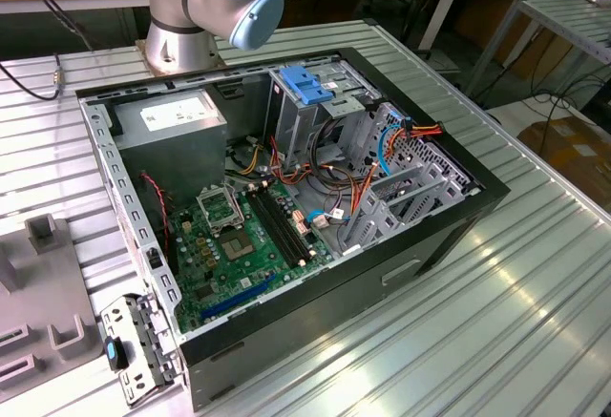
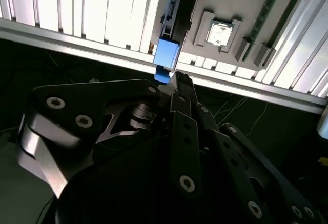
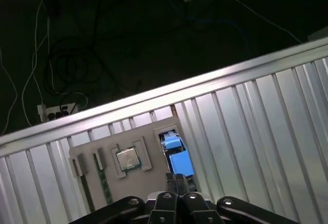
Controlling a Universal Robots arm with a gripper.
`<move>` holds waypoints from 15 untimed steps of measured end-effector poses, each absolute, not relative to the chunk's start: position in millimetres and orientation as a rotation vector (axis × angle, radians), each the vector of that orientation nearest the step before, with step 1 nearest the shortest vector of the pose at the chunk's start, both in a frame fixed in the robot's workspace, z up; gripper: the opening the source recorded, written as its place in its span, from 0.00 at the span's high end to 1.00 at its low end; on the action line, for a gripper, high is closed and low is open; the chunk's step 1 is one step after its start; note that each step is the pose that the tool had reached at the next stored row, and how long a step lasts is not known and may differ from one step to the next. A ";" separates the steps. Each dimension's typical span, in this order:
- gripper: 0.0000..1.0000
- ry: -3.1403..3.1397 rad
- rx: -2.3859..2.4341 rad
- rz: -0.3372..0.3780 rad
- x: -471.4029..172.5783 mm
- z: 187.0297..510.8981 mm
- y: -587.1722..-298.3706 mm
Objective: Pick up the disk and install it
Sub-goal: 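Pick up the disk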
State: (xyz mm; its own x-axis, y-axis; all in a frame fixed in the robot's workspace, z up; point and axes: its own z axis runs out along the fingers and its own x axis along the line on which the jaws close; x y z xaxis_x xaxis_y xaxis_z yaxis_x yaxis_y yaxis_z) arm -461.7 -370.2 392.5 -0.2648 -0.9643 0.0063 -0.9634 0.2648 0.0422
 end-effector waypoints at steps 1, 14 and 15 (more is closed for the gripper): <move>0.89 -2.456 1.908 -0.046 -461.7 392.5 -370.1; 0.84 -2.373 2.047 -0.005 -461.6 385.8 -370.1; 0.84 -2.372 2.051 -0.003 -461.7 384.9 -370.2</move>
